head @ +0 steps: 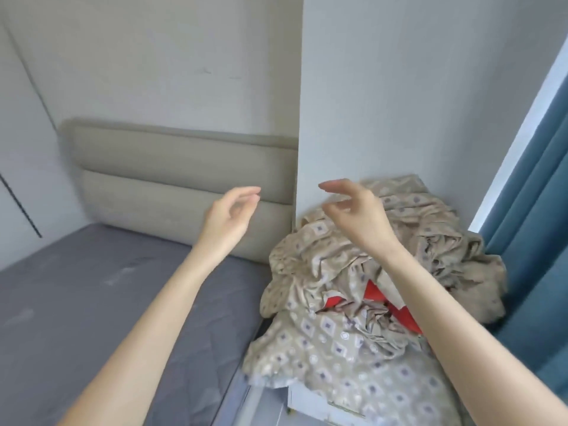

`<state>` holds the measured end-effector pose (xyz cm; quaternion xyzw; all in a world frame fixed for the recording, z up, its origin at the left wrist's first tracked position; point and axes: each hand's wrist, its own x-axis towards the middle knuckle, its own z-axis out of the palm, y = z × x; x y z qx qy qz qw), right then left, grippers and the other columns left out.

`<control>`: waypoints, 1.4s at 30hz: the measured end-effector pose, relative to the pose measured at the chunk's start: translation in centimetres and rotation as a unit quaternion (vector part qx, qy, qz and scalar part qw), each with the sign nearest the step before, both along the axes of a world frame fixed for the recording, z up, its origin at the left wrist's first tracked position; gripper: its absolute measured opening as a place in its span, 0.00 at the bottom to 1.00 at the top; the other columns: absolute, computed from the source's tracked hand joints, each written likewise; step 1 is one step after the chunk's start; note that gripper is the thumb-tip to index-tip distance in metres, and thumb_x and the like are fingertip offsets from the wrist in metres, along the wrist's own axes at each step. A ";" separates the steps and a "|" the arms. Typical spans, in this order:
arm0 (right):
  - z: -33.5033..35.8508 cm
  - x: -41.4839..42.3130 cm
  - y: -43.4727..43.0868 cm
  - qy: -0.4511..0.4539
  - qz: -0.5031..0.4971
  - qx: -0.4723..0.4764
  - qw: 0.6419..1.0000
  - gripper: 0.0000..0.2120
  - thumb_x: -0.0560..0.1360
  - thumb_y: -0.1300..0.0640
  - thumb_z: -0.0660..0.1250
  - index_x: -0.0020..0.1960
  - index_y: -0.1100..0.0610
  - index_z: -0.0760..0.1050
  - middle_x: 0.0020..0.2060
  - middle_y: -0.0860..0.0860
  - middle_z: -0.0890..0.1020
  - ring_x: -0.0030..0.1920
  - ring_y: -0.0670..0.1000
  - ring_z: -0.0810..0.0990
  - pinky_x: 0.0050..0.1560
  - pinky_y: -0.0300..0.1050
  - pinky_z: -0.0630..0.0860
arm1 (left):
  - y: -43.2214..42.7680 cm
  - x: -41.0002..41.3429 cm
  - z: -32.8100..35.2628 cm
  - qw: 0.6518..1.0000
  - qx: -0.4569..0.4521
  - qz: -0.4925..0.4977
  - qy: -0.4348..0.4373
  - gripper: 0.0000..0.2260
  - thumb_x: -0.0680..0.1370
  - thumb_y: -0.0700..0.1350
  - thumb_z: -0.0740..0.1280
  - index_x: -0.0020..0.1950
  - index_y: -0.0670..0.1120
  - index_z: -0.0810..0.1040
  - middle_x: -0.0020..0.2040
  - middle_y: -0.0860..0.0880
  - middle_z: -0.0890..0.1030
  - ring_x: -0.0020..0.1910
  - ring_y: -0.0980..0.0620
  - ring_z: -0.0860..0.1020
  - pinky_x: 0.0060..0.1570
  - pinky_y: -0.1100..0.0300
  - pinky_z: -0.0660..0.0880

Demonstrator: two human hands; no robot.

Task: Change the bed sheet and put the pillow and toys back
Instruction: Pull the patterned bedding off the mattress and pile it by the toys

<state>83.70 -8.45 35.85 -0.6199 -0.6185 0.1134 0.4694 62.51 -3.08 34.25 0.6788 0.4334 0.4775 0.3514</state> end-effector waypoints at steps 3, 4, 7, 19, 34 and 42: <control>-0.5 -3.0 -1.8 0.061 0.014 0.011 0.998 0.13 0.76 0.59 0.66 0.59 0.49 0.77 0.47 0.36 0.80 0.42 0.33 0.78 0.48 0.28 0.73 | -2.8 -3.3 -0.3 1.000 0.005 0.005 0.004 0.10 0.81 0.47 0.61 0.59 0.55 0.77 0.57 0.56 0.81 0.54 0.67 0.76 0.42 0.78 0.69; -0.7 -4.2 -2.3 0.084 0.021 0.013 0.996 0.13 0.76 0.59 0.66 0.59 0.49 0.77 0.49 0.36 0.80 0.42 0.33 0.78 0.47 0.26 0.72 | -3.8 -4.5 -0.4 1.000 0.005 0.015 0.004 0.10 0.81 0.47 0.61 0.61 0.54 0.77 0.58 0.55 0.80 0.53 0.71 0.74 0.44 0.81 0.68; -1.6 -5.8 -3.2 0.162 0.033 0.017 0.986 0.13 0.77 0.61 0.65 0.59 0.52 0.78 0.56 0.42 0.81 0.49 0.42 0.80 0.55 0.39 0.77 | -5.4 -6.2 -0.6 0.999 -0.022 0.032 -0.006 0.13 0.82 0.46 0.60 0.65 0.51 0.76 0.59 0.55 0.79 0.52 0.73 0.73 0.45 0.82 0.66; -4.0 -6.0 -1.0 0.362 0.038 -0.038 0.931 0.14 0.76 0.67 0.62 0.59 0.56 0.75 0.57 0.50 0.80 0.52 0.48 0.78 0.49 0.44 0.77 | -5.4 -4.9 -2.4 0.990 -0.131 0.024 -0.050 0.14 0.82 0.43 0.58 0.68 0.49 0.71 0.62 0.52 0.77 0.56 0.55 0.76 0.57 0.61 0.70; -10.0 18.3 13.5 -0.096 -0.182 -0.158 0.966 0.27 0.74 0.55 0.64 0.71 0.52 0.61 0.74 0.56 0.56 0.74 0.63 0.48 0.71 0.66 0.51 | 13.1 20.0 -9.0 0.978 -0.187 -0.084 0.034 0.20 0.79 0.41 0.63 0.70 0.52 0.67 0.59 0.57 0.73 0.48 0.62 0.73 0.44 0.68 0.71; -13.6 30.8 17.0 -0.076 -0.278 -0.298 0.910 0.55 0.66 0.42 0.75 0.76 0.45 0.37 0.76 0.57 0.39 0.74 0.70 0.44 0.70 0.71 0.51 | 21.9 32.8 -13.2 0.954 -0.018 -0.129 0.271 0.47 0.69 0.46 0.76 0.78 0.51 0.47 0.79 0.48 0.46 0.77 0.49 0.47 0.74 0.49 0.53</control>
